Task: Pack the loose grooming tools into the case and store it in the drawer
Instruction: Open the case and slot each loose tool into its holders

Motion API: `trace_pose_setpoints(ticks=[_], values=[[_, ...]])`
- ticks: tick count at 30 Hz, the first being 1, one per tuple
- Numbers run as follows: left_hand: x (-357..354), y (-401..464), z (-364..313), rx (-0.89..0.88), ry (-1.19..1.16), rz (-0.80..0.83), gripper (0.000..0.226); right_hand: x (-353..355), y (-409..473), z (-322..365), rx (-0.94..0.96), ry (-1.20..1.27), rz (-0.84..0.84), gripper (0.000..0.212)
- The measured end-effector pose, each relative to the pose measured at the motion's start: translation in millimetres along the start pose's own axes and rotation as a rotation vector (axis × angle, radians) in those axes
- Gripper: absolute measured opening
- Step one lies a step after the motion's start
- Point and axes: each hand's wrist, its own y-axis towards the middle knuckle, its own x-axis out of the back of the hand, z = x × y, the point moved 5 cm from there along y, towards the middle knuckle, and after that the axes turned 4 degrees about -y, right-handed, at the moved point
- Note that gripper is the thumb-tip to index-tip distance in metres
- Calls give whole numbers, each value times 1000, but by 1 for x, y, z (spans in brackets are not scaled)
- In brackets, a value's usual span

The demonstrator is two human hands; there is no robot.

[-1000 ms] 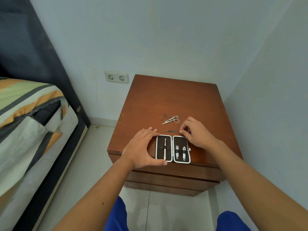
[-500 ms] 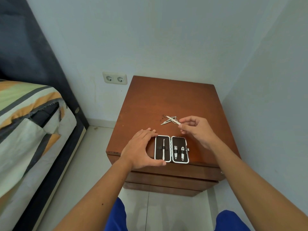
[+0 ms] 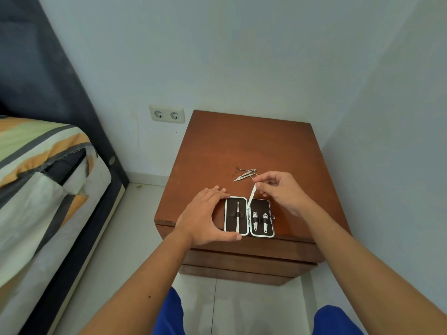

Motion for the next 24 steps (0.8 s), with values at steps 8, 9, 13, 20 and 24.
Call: trace_pose_setpoints(ticks=[8,9,13,20,24], values=[[-1,1,2,-28,5,-14,114,-17,8,10,25,-145,8,15],[-2,1,2,-29,5,-16,114,-19,9,11,31,-168,10,17],[-1,2,2,-42,11,-24,114,-23,13,16,44,-228,22,18],[-3,2,4,-14,6,1,116,-26,14,12,-44,-108,59,15],[-1,2,2,-28,2,-12,115,-23,14,6,-71,-33,69,15]])
